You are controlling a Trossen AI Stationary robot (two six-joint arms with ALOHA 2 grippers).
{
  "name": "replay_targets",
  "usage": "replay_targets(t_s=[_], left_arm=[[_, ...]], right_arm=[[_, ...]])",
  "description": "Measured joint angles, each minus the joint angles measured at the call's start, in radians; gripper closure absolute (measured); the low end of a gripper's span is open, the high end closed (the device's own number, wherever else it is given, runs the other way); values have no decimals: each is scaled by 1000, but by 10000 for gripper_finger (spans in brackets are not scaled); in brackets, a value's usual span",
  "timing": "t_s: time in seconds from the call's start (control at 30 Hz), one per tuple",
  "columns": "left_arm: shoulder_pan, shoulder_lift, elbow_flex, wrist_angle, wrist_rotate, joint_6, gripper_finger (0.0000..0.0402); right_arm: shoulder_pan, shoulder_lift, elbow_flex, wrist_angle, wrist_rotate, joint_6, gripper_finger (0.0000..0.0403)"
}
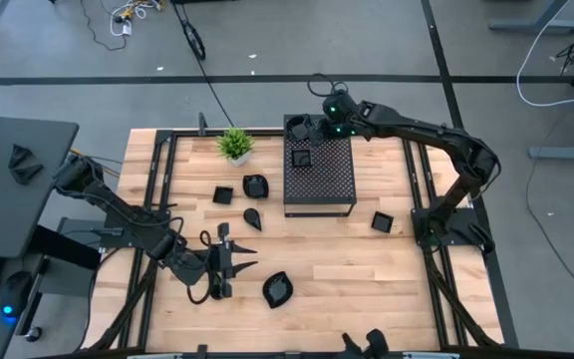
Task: Pick & Place Mini shaped plates
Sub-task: Stack the bottom right drop shaped plate on top of the drop shaped plates on the shelf
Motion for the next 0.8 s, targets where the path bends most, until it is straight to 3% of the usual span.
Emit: replay_targets(t_s=[0.2, 0.43, 0.8], left_arm=[[0, 0, 0, 0, 0, -1, 285], [0, 0, 0, 0, 0, -14, 285], [0, 0, 0, 1, 0, -23, 285]], right_arm=[[0, -38, 0, -32, 16, -55, 397], [-22, -77, 0, -189, 183, -33, 397], [-48, -15, 0, -7, 125, -37, 396]])
